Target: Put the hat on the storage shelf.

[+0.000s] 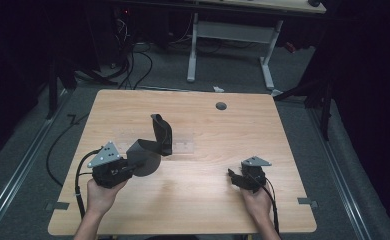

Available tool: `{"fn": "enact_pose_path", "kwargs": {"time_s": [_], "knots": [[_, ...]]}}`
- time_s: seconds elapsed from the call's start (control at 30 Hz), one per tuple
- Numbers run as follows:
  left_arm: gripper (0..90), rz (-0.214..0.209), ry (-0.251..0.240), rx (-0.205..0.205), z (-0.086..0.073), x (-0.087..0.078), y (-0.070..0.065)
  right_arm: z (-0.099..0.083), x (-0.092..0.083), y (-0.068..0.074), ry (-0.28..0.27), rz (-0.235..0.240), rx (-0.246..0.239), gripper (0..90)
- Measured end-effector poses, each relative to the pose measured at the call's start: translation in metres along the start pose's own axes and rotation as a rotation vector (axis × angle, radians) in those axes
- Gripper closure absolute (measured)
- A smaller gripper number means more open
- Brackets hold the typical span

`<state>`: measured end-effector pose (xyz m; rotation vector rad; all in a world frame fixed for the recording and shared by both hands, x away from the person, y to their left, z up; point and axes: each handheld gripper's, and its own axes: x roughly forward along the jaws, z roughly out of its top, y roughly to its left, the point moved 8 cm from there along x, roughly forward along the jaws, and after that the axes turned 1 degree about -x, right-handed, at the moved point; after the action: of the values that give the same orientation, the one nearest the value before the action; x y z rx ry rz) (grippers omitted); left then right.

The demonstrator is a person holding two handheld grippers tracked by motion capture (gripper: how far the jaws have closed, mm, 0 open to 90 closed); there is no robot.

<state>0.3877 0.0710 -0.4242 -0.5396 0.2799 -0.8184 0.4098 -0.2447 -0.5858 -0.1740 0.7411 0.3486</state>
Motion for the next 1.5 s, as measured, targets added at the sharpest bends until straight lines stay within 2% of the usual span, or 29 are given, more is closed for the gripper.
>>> {"fn": "enact_pose_path", "kwargs": {"time_s": [0.27,0.67,1.5], "knots": [[86.3,0.027,-0.012,0.006,0.011,-0.001,0.007,0.000,0.000,0.000,0.001,0.002,0.000,38.8],[86.3,0.060,-0.067,0.012,0.034,-0.009,0.021,0.000,0.000,0.001,0.001,0.004,-0.003,38.3],[86.3,0.144,-0.131,0.021,0.058,-0.015,0.052,0.000,0.000,0.001,0.001,0.004,-0.003,38.3]]}}
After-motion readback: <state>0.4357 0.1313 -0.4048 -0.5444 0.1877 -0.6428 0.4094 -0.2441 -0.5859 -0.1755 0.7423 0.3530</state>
